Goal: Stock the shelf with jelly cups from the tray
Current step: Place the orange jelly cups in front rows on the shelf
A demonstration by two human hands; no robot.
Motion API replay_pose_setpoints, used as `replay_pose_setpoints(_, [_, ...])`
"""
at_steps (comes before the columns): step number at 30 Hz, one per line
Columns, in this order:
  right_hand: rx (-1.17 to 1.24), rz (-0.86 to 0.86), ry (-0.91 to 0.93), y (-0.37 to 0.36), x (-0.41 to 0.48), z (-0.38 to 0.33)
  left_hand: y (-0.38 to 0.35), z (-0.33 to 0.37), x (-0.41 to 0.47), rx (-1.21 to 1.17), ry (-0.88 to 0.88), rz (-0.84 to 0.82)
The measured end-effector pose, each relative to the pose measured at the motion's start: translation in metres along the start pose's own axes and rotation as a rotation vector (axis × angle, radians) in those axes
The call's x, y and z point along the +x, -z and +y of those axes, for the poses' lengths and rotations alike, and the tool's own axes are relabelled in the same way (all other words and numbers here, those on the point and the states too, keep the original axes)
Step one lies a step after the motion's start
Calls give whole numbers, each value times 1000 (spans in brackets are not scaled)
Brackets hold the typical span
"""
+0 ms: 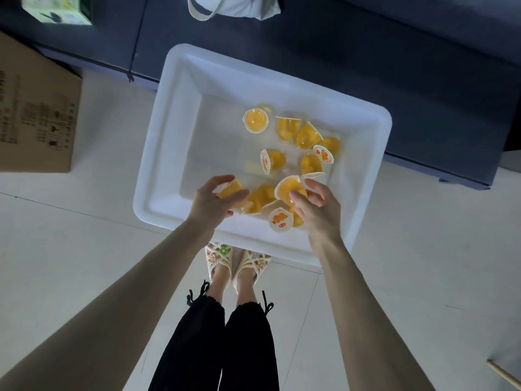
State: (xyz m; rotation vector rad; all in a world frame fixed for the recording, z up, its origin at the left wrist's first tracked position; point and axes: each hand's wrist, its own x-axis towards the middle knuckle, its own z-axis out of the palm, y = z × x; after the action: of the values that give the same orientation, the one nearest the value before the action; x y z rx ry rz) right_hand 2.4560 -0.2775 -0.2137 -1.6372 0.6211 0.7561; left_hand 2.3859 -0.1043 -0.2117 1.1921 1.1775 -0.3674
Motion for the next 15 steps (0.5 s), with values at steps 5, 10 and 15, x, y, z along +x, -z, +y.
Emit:
replay_pose_setpoints(5, [364, -151, -172, 0, -64, -50, 2, 35, -75, -166, -9, -37])
replay_pose_setpoints(10, [527, -313, -150, 4, -141, -121, 13, 85, -171, -354, -101, -124])
replay_pose_setpoints(15, [464, -391, 42, 6, -216, -211, 29, 148, -256, -452, -236, -194])
